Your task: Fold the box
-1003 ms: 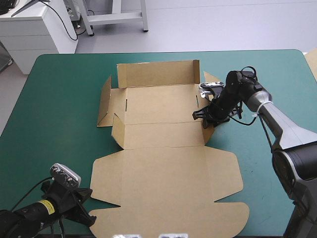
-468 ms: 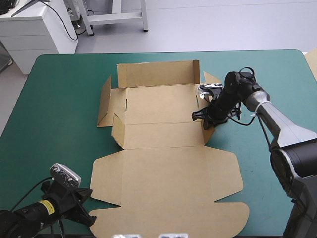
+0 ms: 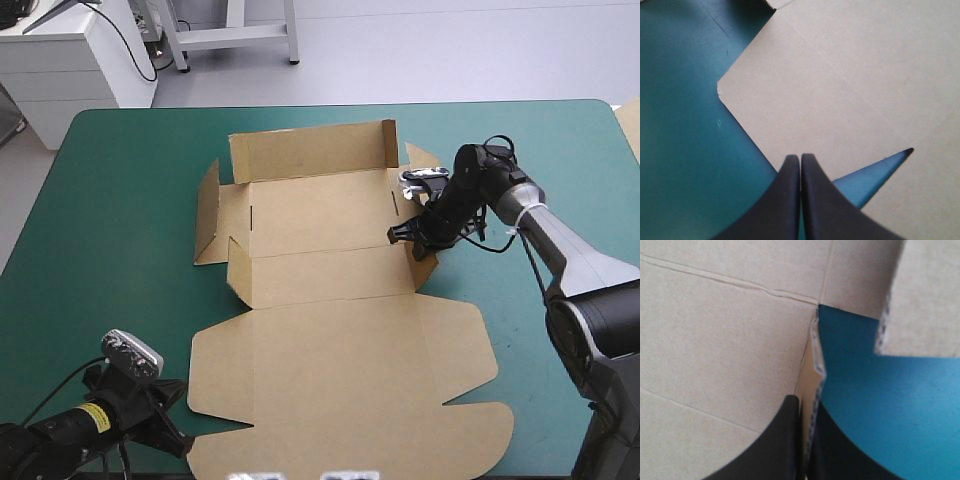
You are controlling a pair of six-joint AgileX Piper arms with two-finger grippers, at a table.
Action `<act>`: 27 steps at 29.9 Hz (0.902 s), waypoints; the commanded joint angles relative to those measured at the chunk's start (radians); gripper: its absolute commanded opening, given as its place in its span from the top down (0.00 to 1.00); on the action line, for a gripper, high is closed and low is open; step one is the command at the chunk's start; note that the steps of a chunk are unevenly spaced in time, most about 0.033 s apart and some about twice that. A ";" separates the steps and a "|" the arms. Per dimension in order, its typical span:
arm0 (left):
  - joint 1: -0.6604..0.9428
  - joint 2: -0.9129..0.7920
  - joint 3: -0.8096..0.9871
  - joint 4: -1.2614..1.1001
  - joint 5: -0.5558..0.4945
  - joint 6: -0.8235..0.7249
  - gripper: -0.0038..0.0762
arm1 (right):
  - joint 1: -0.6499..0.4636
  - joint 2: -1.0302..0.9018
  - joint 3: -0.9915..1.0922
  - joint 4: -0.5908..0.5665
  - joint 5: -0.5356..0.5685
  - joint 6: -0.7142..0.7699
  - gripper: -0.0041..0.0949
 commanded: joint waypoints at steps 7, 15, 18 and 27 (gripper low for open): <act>-0.006 0.008 -0.032 -0.017 -0.052 -0.002 0.96 | -0.002 -0.050 -0.048 0.018 -0.029 -0.232 0.97; -0.006 0.008 -0.032 -0.015 -0.052 -0.007 0.96 | -0.002 -0.050 -0.189 0.012 -0.072 -0.538 0.97; -0.006 0.008 -0.032 -0.015 -0.052 -0.007 0.96 | 0.005 -0.049 -0.225 0.014 -0.105 -0.641 0.97; -0.006 0.008 -0.032 -0.015 -0.052 -0.007 0.96 | 0.106 0.041 -0.293 -0.015 -0.119 -0.831 0.98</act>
